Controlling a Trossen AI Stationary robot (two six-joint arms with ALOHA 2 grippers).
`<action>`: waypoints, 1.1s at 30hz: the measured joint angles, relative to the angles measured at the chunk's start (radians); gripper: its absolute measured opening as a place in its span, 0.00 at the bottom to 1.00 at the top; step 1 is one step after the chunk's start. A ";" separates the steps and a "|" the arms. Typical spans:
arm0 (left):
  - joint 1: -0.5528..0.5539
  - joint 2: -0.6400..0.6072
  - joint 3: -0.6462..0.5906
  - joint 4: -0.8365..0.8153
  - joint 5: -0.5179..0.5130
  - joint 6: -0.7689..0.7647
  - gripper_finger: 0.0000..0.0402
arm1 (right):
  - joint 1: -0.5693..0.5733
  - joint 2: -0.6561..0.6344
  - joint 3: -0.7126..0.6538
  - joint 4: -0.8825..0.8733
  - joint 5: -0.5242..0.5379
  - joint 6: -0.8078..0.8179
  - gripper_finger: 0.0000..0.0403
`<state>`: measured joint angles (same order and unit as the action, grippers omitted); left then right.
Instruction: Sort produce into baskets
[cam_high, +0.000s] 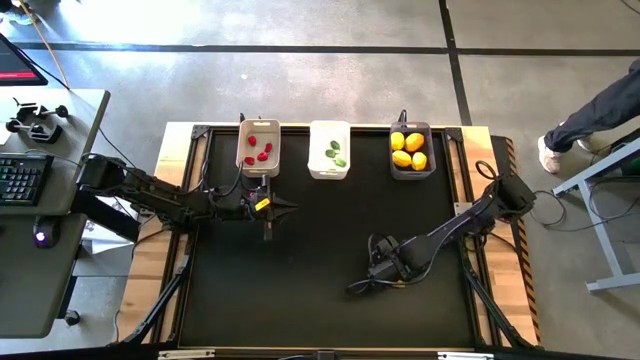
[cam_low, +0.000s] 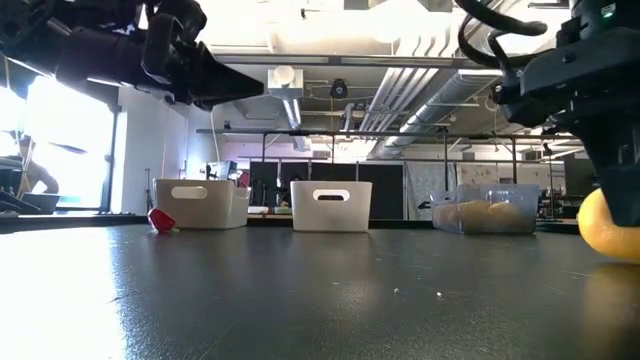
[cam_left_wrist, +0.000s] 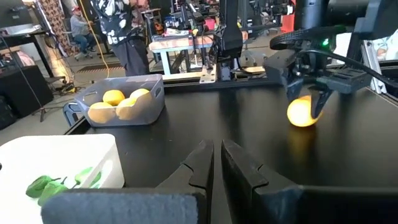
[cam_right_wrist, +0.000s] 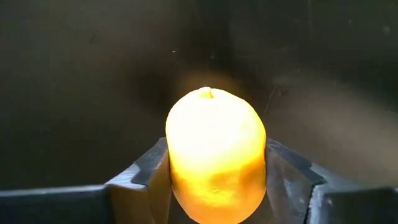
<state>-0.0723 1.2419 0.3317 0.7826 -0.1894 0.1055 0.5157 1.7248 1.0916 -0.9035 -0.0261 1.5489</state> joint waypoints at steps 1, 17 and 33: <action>0.000 0.000 0.000 0.001 0.000 -0.001 0.04 | -0.002 0.000 0.000 0.000 0.002 -0.022 0.45; -0.037 -0.099 -0.024 0.027 0.004 -0.038 0.04 | -0.389 -0.125 0.349 -0.608 0.516 -0.662 0.45; -0.040 -0.184 -0.024 -0.106 0.003 -0.042 0.04 | -1.033 -0.162 0.081 -0.166 0.511 -1.470 0.45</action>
<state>-0.1123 1.0577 0.3073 0.6765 -0.1859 0.0639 -0.5170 1.5633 1.1728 -1.0691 0.4845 0.0794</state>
